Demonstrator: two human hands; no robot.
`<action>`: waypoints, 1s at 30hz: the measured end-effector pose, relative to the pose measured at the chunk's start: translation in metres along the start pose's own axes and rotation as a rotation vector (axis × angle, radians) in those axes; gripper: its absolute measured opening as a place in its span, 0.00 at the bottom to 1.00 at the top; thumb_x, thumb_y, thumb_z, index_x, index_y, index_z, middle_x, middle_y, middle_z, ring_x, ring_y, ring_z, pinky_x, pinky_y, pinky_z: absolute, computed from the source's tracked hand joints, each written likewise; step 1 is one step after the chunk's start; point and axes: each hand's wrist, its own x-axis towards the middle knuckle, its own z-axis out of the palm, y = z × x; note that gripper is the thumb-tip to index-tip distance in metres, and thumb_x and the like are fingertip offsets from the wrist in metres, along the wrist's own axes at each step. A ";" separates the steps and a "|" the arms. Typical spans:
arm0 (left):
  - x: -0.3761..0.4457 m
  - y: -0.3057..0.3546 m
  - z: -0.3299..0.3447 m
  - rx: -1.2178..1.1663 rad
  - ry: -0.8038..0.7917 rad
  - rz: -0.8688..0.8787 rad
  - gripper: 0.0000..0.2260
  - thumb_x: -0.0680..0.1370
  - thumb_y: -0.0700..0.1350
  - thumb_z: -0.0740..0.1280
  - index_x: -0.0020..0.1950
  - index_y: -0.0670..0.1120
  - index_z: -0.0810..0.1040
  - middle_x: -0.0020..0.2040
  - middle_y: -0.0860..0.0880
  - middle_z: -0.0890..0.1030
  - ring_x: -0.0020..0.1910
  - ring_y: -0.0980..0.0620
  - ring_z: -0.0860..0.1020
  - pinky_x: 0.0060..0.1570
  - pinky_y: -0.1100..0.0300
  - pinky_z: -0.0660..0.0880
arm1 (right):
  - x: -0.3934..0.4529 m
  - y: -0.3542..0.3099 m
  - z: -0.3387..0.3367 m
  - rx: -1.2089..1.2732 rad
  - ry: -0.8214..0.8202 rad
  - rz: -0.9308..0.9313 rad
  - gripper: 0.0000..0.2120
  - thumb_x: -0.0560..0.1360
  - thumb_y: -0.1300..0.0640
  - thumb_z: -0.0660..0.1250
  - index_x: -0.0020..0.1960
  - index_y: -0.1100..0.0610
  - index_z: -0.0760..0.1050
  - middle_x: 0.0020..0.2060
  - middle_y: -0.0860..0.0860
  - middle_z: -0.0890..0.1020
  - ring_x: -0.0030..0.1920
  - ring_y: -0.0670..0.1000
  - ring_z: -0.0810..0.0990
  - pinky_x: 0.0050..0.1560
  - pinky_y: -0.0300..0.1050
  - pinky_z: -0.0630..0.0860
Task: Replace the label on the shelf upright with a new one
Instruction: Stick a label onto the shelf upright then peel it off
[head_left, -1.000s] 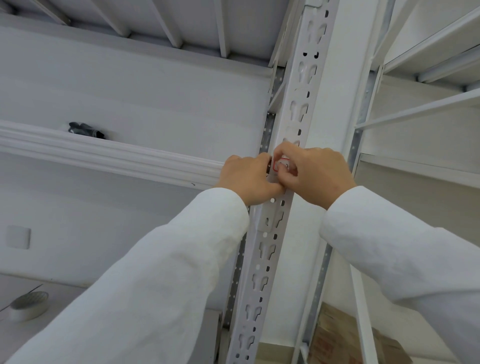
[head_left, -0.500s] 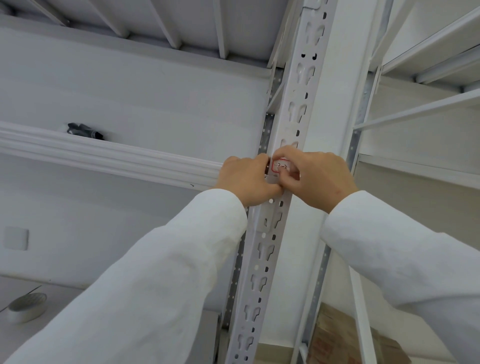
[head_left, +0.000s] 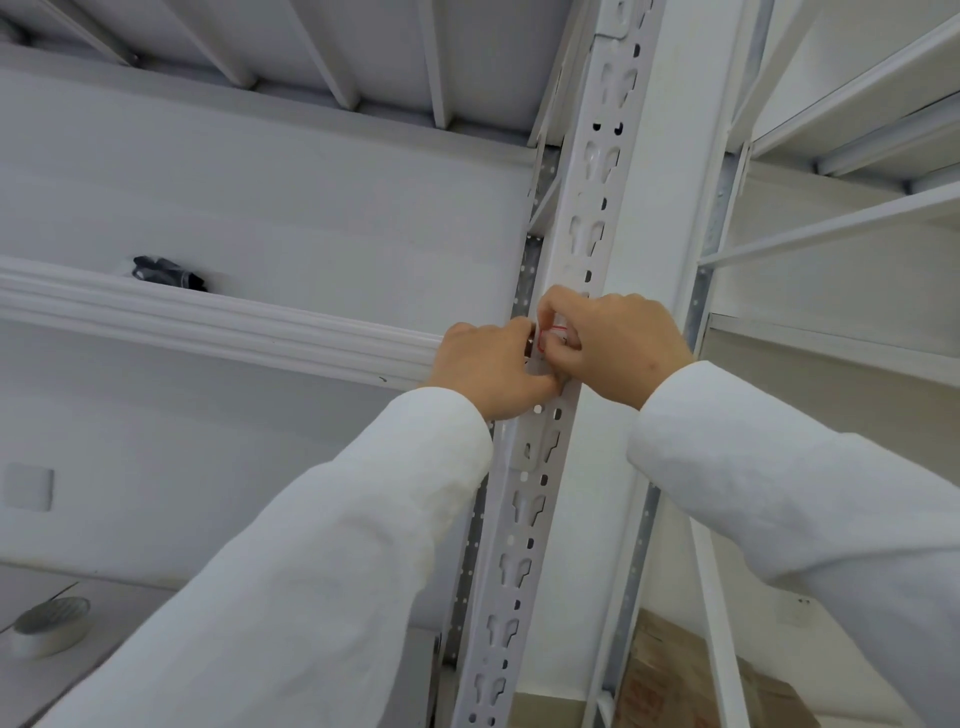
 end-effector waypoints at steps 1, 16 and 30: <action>0.000 0.000 0.000 0.002 -0.004 0.000 0.11 0.75 0.55 0.60 0.48 0.49 0.65 0.44 0.49 0.80 0.43 0.47 0.74 0.51 0.56 0.63 | 0.001 0.000 -0.001 -0.007 -0.011 -0.013 0.08 0.76 0.51 0.58 0.50 0.52 0.72 0.33 0.52 0.76 0.33 0.56 0.72 0.35 0.43 0.64; 0.001 -0.001 0.002 0.006 0.013 -0.001 0.11 0.74 0.55 0.61 0.48 0.49 0.65 0.42 0.50 0.77 0.42 0.48 0.72 0.50 0.57 0.62 | -0.010 0.002 0.016 0.063 0.187 -0.032 0.13 0.73 0.49 0.55 0.48 0.53 0.76 0.27 0.54 0.79 0.26 0.59 0.73 0.30 0.45 0.69; 0.002 -0.003 0.003 0.006 -0.001 -0.002 0.12 0.74 0.57 0.61 0.48 0.50 0.66 0.46 0.49 0.80 0.45 0.47 0.75 0.53 0.56 0.64 | -0.023 0.003 0.009 0.075 0.078 0.058 0.08 0.75 0.51 0.60 0.52 0.53 0.71 0.28 0.47 0.74 0.31 0.58 0.77 0.33 0.46 0.71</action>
